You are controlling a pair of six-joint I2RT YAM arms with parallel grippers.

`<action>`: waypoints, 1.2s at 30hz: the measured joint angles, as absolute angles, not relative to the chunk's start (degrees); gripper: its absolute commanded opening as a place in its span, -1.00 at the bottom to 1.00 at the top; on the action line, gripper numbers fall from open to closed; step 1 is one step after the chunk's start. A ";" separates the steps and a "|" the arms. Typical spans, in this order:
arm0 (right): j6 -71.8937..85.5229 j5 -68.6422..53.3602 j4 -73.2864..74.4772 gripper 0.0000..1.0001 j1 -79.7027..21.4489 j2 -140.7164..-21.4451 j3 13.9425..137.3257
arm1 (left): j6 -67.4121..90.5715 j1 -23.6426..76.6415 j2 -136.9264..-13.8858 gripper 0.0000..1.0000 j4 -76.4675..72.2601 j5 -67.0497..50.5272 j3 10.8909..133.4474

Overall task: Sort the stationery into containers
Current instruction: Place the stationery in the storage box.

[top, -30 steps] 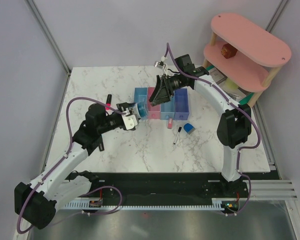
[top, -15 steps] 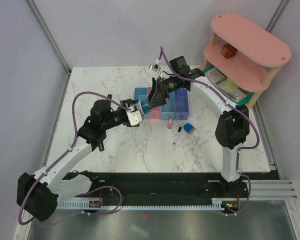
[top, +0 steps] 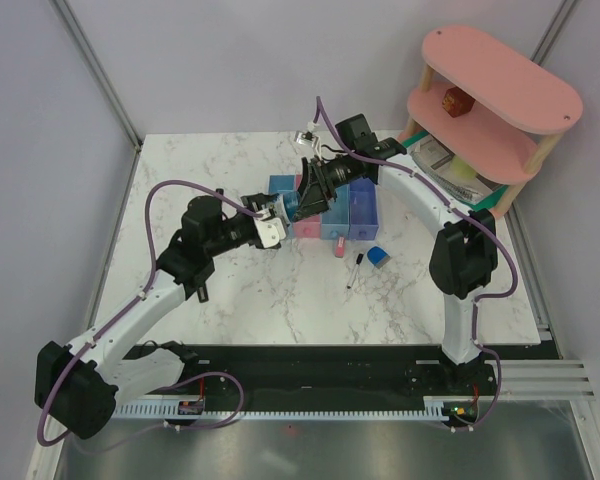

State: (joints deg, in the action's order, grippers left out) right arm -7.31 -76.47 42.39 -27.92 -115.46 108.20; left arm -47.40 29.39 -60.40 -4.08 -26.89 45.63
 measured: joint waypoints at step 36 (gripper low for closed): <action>-3.75 -74.52 39.35 0.68 -27.05 -116.11 108.38 | -47.37 29.39 -60.71 -0.96 -6.17 -25.15 43.42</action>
State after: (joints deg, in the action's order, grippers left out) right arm -3.75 -74.52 39.35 -27.05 -116.11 108.38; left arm -47.37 29.39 -60.71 -6.17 -25.15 43.42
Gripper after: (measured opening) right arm 0.868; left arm 0.698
